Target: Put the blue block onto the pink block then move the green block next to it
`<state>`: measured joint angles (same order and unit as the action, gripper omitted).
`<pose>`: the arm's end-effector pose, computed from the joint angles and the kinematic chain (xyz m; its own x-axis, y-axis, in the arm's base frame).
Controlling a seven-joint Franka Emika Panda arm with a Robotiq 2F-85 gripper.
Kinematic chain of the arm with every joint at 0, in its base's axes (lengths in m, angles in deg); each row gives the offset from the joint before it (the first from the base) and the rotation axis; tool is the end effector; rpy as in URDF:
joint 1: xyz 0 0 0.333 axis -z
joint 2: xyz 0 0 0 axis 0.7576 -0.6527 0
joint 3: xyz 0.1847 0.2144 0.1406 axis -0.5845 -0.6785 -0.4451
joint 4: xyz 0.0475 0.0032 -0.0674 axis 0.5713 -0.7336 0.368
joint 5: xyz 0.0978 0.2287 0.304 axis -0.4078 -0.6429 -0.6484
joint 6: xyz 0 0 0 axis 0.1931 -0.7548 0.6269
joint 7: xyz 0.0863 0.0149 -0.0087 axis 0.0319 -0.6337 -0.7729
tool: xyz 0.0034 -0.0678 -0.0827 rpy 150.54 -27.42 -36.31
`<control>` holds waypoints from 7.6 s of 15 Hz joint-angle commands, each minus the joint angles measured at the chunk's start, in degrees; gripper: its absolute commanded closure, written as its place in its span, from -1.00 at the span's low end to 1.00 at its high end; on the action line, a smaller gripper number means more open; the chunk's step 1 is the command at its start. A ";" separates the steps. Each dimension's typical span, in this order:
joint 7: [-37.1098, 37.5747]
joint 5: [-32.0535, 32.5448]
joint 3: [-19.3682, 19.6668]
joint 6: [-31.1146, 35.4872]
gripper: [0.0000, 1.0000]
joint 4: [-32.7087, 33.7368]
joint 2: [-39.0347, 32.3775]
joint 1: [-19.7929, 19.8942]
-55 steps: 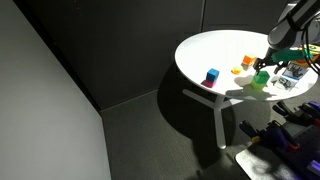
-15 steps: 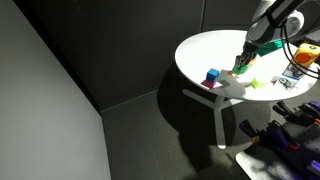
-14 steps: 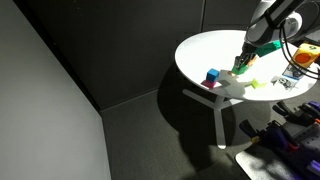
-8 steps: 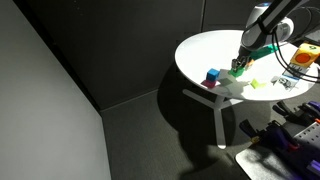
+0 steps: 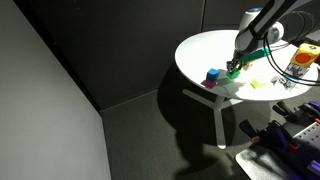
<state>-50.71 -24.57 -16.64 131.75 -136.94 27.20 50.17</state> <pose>0.5595 -0.0855 0.1111 0.9849 -0.1722 0.0173 -0.1730 -0.9807 0.0906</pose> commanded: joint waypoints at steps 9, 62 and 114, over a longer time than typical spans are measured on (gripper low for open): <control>13.28 -0.85 2.95 -7.52 0.43 4.38 -0.11 -3.86; 37.47 -6.92 1.75 -11.80 0.43 16.44 -8.11 -7.42; 6.66 -5.13 -2.11 -23.45 -1.00 -8.44 30.43 -0.63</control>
<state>-41.33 -29.27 -17.46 107.19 -142.42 53.19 48.07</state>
